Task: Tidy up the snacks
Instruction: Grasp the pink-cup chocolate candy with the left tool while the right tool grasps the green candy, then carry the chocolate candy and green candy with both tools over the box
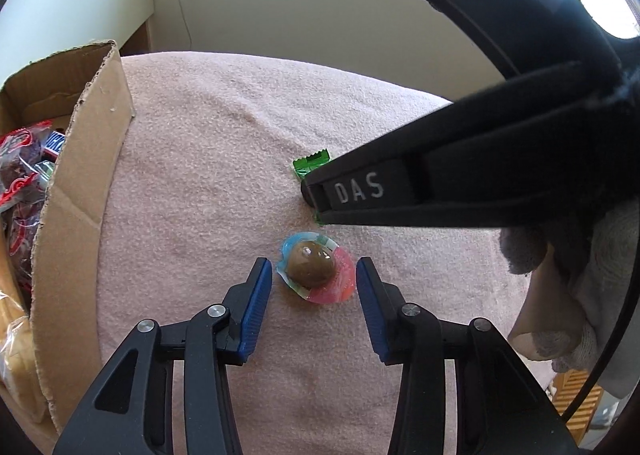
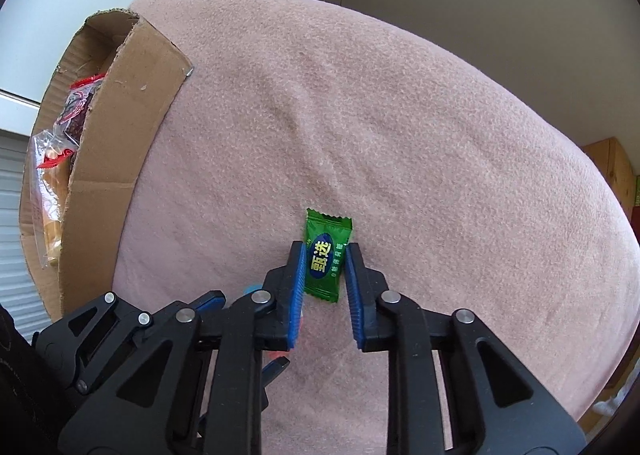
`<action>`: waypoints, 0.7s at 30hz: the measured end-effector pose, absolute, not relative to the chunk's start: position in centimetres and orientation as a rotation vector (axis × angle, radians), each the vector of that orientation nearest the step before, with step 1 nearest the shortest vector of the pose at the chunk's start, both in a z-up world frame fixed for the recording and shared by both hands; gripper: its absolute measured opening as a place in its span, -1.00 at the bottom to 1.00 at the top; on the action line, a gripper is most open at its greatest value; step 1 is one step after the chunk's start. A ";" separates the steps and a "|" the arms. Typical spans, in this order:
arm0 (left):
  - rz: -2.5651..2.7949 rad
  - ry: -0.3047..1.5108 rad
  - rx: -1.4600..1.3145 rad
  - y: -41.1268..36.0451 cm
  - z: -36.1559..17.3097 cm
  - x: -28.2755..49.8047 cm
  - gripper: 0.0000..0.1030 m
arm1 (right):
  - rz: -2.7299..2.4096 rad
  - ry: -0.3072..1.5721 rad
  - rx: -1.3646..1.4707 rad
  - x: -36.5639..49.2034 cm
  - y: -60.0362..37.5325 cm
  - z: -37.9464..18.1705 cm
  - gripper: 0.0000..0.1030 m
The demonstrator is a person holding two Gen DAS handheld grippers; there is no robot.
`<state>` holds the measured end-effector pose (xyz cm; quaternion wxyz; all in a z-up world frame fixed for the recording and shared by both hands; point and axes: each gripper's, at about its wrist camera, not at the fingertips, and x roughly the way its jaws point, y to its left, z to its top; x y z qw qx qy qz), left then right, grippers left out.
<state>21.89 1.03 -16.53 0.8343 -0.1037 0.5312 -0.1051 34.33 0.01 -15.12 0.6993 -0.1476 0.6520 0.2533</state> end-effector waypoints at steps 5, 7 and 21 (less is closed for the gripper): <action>-0.206 1.134 -0.200 -0.2 -17.1 23.7 -0.20 | 0.562 1.445 -0.320 34.7 -0.9 -15.0 -0.66; -0.202 1.136 -0.189 -0.3 -17.2 24.1 -0.24 | 0.560 1.444 -0.312 34.7 -1.2 -15.1 -0.66; -0.192 1.121 -0.194 1.3 -16.8 24.7 -0.55 | 0.578 1.417 -0.265 33.7 -3.1 -15.7 -0.71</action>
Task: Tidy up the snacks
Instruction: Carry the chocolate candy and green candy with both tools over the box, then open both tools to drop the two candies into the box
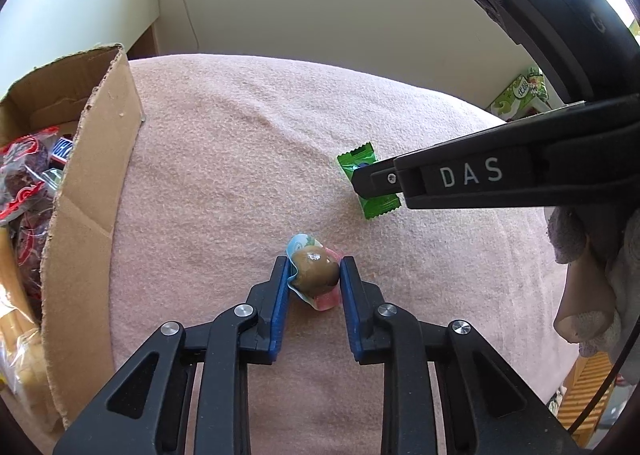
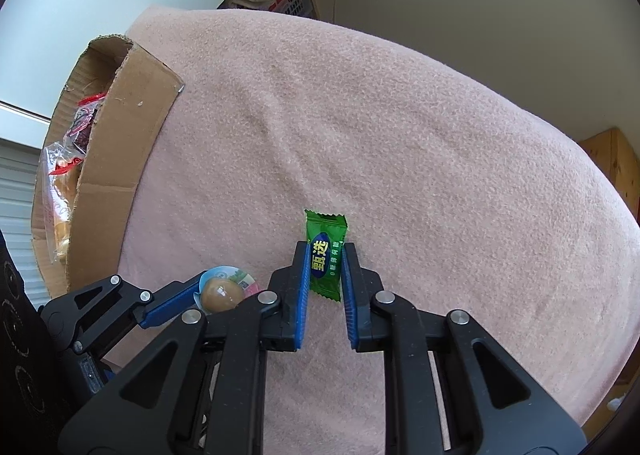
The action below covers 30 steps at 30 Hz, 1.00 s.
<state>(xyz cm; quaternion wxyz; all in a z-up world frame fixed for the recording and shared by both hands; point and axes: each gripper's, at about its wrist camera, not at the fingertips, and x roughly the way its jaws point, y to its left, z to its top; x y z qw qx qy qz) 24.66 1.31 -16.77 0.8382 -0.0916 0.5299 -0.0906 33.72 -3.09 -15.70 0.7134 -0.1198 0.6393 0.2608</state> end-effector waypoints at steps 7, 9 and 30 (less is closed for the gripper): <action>-0.177 1.098 -0.197 2.5 -15.3 24.1 -0.55 | 0.587 1.404 -0.248 33.2 -4.3 -14.2 -0.71; -0.173 1.087 -0.206 2.7 -14.5 23.0 -0.55 | 0.591 1.397 -0.246 32.9 -4.5 -13.5 -0.71; -0.001 0.977 -0.227 11.3 -8.4 18.3 -0.55 | 0.812 1.286 -0.261 29.6 5.2 -4.7 -0.71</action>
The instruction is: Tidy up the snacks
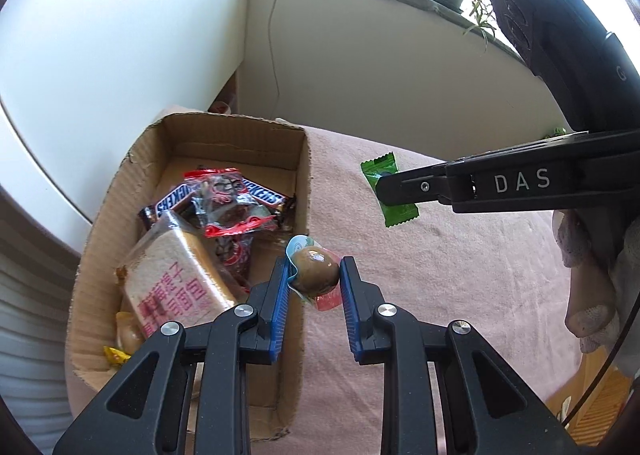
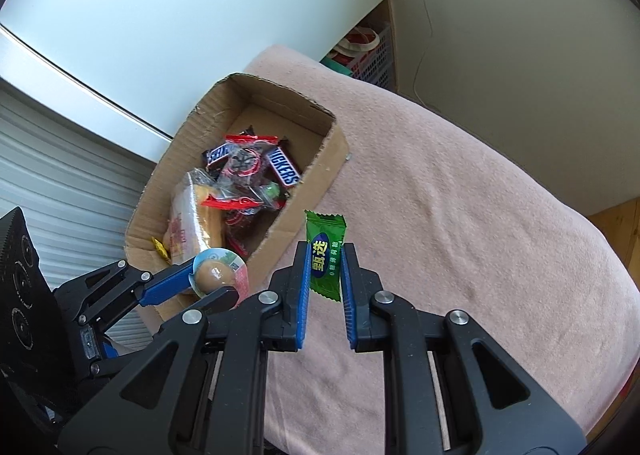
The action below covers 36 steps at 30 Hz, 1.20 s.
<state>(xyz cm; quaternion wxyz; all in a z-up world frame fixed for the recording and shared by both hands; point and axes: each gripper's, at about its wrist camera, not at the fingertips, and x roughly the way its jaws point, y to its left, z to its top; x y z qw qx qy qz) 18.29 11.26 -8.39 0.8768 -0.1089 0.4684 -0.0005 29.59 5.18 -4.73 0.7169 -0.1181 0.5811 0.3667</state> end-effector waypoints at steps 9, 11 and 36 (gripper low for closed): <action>0.093 0.966 -0.255 15.4 -8.1 16.7 -0.54 | 0.904 1.254 -0.335 27.4 10.8 -3.9 -0.71; 0.112 0.958 -0.259 16.1 -7.9 16.3 -0.54 | 0.916 1.242 -0.351 27.1 11.3 -3.6 -0.70; 0.248 0.834 -0.264 15.8 0.1 8.7 0.14 | 0.879 1.017 -0.330 20.5 5.2 3.2 0.31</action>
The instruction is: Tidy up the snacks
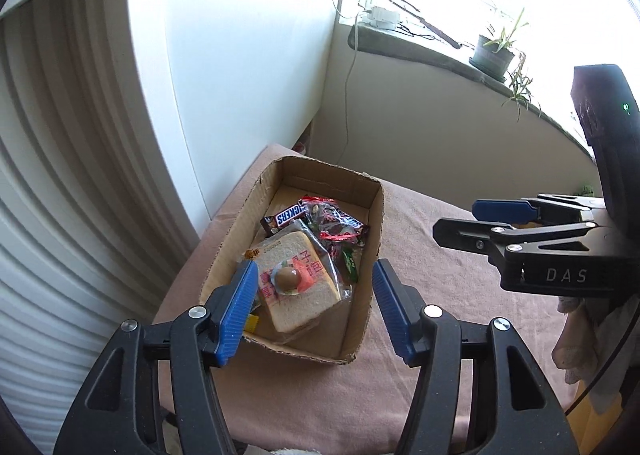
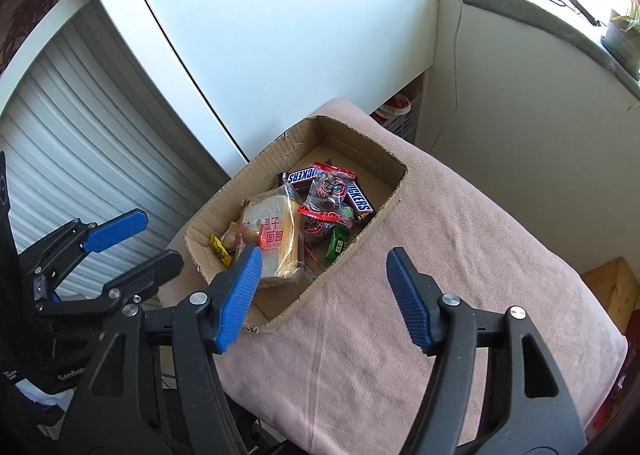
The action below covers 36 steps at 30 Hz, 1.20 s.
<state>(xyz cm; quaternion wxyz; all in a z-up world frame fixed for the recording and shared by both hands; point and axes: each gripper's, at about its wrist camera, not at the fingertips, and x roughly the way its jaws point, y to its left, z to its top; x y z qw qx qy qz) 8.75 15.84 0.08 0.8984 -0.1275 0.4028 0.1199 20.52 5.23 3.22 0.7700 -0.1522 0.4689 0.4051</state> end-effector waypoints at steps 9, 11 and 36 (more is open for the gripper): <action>0.292 0.790 -0.252 15.3 2.5 6.6 0.37 | 0.809 0.932 -0.332 18.6 2.5 5.3 0.32; 0.298 0.785 -0.264 15.2 2.8 6.3 0.37 | 0.805 0.917 -0.337 18.2 2.3 5.8 0.32; 0.322 0.796 -0.241 14.4 2.5 6.8 0.37 | 0.783 0.921 -0.300 17.8 1.1 5.8 0.32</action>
